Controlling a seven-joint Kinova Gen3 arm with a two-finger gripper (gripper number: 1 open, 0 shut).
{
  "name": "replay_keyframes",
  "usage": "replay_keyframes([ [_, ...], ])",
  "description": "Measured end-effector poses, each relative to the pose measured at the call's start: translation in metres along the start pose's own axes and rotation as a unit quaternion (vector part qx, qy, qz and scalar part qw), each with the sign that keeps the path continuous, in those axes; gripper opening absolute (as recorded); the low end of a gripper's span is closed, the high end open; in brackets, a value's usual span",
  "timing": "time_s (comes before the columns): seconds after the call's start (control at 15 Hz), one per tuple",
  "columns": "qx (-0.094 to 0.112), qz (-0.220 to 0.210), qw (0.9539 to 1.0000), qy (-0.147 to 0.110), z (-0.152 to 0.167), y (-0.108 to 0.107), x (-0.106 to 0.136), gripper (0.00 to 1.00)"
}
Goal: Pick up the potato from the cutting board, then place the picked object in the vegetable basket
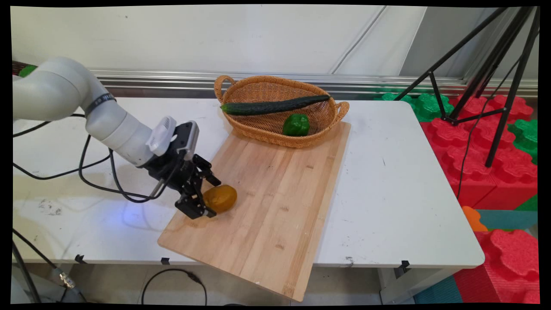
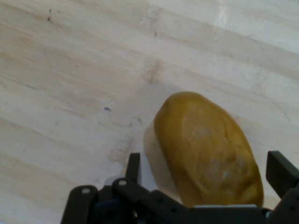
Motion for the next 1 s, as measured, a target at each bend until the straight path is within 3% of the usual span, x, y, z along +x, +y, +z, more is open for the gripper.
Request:
replay_keyframes([
  [0.27, 0.002, 0.0, 1.0, 0.003, 0.01, 0.0, 0.001, 1.0],
  [0.33, 0.002, 0.001, 1.0, 0.005, 0.011, 0.0, 0.002, 0.0],
  [1.0, 0.003, -0.013, 0.9995, 0.03, -0.003, 0.005, 0.002, 0.0],
])
